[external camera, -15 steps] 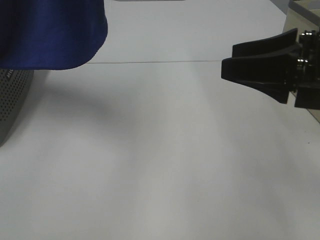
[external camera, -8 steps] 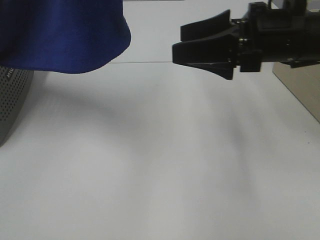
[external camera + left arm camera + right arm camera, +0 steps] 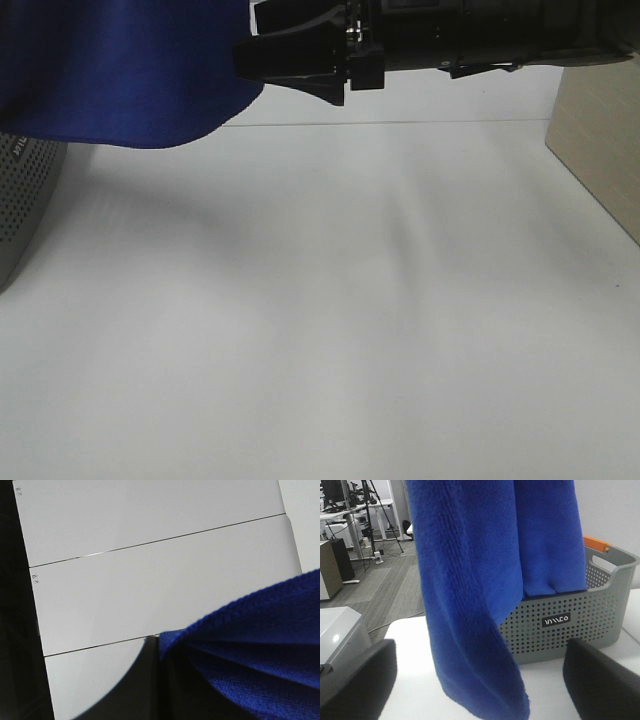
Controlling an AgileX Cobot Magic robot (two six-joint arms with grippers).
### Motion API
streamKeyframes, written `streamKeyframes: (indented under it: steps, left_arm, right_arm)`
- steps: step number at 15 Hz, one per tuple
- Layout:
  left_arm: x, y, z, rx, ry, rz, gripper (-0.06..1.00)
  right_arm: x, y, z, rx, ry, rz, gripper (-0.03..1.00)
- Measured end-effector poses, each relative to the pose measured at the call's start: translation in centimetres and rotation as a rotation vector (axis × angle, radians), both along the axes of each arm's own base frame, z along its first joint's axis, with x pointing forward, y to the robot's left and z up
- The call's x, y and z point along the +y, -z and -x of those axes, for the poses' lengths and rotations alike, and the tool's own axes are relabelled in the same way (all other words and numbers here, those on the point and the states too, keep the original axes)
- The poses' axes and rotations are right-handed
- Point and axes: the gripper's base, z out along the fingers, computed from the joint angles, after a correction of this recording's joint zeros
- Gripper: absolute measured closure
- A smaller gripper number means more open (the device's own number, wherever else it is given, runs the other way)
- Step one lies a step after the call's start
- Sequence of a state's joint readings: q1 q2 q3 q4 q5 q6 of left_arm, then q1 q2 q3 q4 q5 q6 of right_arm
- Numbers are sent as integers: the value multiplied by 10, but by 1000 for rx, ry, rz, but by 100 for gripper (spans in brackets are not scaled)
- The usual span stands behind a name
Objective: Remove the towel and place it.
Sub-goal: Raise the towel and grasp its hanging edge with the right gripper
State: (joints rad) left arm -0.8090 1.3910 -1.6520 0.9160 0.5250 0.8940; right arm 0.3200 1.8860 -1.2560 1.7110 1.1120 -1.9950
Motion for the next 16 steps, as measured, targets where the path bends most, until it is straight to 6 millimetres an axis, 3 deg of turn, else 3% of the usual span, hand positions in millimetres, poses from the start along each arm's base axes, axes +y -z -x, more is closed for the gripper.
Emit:
streamKeyframes:
  steps: [3, 6, 7, 11, 12, 14, 16]
  left_arm:
    - [0, 0, 0, 0, 0, 0, 94]
    - [0, 0, 0, 0, 0, 0, 94]
    - [0, 0, 0, 1, 0, 1, 94]
    - [0, 0, 0, 1, 0, 2, 94]
    - [0, 0, 0, 2, 0, 3, 94]
    - [0, 0, 0, 2, 0, 3, 94]
    - [0, 0, 0, 7, 3, 8, 94]
  right_arm:
    - [24, -2, 5, -21, -61, -3, 10]
    - [28, -2, 8, -15, -73, -1, 12]
    - [28, -1, 9, -11, -79, 10, 17]
    - [25, 2, 9, 7, -96, 50, 58]
    - [18, -3, 10, -12, -95, 70, 80]
    - [14, -12, 13, -31, -104, 87, 94]
    - [13, -11, 17, -5, -137, 107, 95]
